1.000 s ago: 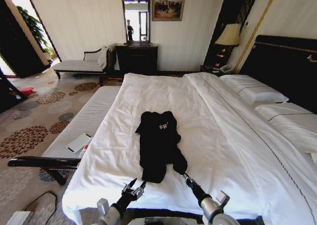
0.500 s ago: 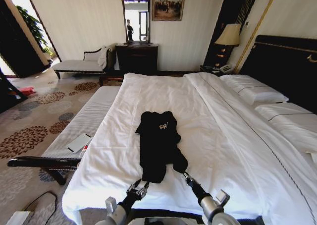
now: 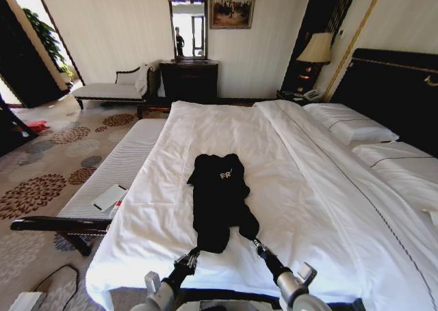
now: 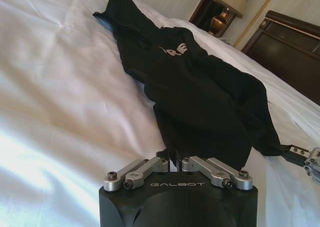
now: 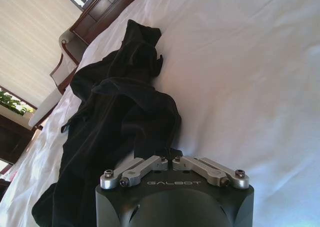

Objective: Fold the clothes on the bed.

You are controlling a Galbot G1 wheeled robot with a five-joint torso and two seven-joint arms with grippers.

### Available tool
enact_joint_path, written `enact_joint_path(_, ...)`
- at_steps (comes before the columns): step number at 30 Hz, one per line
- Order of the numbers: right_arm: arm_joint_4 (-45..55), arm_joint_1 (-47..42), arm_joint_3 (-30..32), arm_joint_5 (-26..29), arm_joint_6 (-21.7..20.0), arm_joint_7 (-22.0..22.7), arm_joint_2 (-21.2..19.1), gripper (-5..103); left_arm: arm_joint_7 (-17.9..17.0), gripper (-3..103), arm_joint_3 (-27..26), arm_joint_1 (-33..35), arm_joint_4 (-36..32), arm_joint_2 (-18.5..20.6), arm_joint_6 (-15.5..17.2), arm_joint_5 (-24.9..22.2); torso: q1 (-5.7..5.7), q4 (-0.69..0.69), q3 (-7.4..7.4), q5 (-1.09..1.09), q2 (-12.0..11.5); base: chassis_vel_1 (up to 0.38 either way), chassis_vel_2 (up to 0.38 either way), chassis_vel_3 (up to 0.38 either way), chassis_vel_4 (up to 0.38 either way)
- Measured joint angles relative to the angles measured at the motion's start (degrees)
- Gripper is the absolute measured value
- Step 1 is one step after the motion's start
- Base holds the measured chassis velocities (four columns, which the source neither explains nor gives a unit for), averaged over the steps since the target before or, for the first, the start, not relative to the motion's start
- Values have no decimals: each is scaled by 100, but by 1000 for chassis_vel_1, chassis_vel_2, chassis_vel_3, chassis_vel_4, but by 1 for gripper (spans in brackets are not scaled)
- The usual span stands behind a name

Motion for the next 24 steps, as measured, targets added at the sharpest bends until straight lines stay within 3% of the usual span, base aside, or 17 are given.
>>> enact_joint_path(6, 0, -3, 2, -9, 0, -4, -4, 0, -15, 0, 2, -2, -2, -43, -2, -40, 0, 0, 0, 0, 0, 0, 0, 0, 0)
enact_joint_path(15, 57, -53, 3, -54, 5, -8, 6, 0, -22, 0, -206, 258, -210, 35, -120, -125, 0, 0, 0, 0, 0, 0, 0, 0, 0)
enact_joint_path(24, 360, -467, 105, -266, 30, -49, -19, 0, -15, 0, -692, 897, -751, 269, -481, -270, 0, 0, -1, 0, 0, 0, 0, 0, 0)
